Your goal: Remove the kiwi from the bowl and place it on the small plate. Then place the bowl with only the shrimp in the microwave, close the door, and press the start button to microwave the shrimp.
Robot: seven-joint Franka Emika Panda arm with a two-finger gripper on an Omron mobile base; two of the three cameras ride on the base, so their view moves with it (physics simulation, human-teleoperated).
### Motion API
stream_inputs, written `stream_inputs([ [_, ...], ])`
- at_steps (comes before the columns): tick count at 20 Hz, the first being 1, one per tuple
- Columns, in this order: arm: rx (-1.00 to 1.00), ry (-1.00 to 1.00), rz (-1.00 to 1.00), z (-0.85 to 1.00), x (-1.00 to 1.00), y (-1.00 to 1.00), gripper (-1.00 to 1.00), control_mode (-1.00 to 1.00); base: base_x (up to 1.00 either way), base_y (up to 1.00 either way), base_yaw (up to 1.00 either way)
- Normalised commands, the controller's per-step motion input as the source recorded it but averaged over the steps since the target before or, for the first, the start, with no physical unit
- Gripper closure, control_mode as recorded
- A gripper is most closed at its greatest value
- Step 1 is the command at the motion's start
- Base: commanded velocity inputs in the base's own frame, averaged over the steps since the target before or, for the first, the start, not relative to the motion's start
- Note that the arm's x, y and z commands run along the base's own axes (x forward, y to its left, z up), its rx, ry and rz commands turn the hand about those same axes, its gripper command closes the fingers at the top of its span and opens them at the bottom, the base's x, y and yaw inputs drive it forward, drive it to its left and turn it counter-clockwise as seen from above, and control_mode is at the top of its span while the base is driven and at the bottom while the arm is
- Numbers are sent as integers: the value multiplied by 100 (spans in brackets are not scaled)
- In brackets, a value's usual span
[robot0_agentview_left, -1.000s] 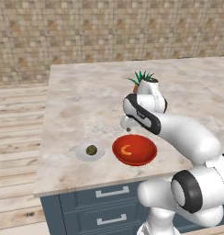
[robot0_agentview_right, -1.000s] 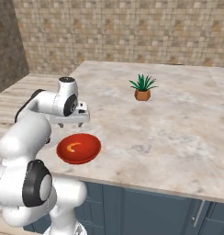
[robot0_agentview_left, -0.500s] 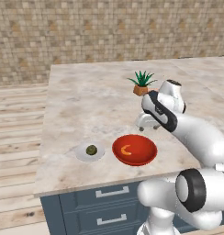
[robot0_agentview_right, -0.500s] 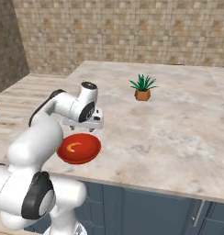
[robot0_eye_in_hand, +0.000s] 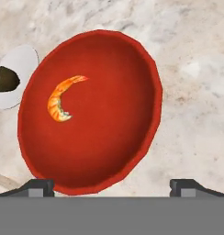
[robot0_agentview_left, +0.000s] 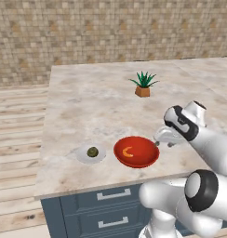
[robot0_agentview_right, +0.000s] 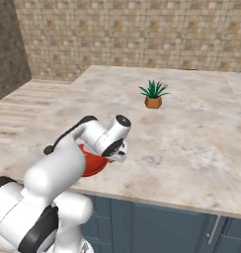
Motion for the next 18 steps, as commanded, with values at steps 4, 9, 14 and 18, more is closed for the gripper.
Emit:
stream_inputs([
  [4,3,14,5,-84,45,6,-100,-100,0,0,0],
  [9,20,4,0,-31,12,-21,-100,-100,0,0,0],
  [14,9,0,-3,-15,5,11,-100,-100,0,0,0],
  [18,3,1,-7,-11,14,34,-100,-100,0,0,0],
])
